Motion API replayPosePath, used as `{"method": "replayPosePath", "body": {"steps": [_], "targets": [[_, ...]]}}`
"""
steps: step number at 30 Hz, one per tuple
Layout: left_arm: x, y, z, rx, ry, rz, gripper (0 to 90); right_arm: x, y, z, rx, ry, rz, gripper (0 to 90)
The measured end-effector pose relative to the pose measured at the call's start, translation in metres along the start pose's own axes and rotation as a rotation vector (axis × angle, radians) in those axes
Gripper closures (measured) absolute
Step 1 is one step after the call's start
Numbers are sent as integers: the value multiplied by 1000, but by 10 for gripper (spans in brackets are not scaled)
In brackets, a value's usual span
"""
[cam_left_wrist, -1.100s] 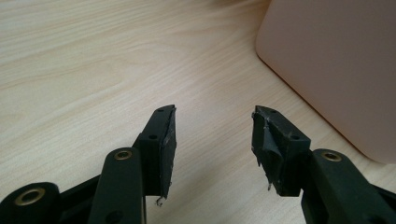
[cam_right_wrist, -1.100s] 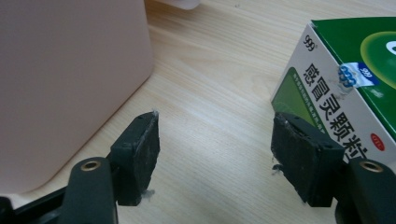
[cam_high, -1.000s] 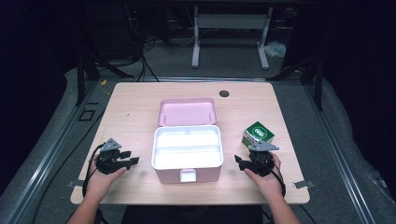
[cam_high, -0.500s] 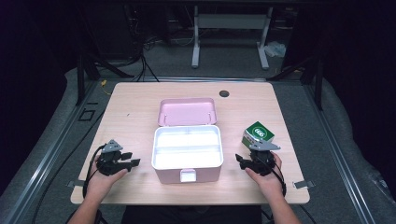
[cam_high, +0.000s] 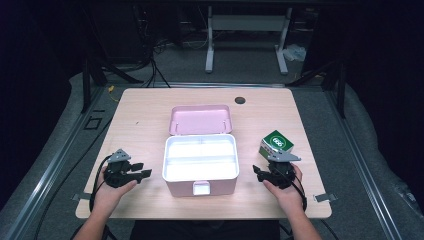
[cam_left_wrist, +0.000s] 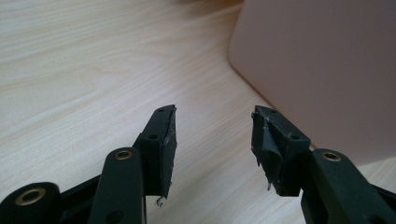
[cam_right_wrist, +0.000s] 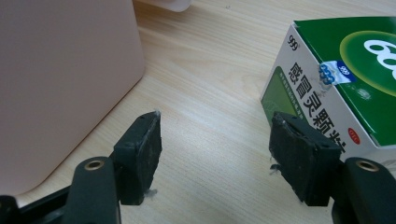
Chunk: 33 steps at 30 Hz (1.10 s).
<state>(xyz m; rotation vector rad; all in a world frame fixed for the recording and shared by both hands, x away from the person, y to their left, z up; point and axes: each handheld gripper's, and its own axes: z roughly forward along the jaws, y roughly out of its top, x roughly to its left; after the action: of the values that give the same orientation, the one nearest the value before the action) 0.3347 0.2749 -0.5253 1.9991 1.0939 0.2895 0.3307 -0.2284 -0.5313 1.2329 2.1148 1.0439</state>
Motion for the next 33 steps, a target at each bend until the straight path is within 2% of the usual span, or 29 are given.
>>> {"method": "replayPosePath", "body": {"steps": [5,11,20,23,26,33], "targets": [[2,8,-5,-15,2,-27,503,0,0,-1,5,1,6,338],[0,19,-12,-26,-4,-28,503,0,0,-1,3,-4,9,338],[-12,43,-14,-14,-18,32,506,0,0,-4,-10,-16,25,344],[-14,48,-16,-16,-21,43,506,0,0,-3,-7,-17,23,344],[-19,59,-20,-16,-24,72,506,-1,0,-5,-11,-13,17,350],[-28,76,-25,-15,-48,109,512,-1,0,-5,-9,-11,16,352]]}}
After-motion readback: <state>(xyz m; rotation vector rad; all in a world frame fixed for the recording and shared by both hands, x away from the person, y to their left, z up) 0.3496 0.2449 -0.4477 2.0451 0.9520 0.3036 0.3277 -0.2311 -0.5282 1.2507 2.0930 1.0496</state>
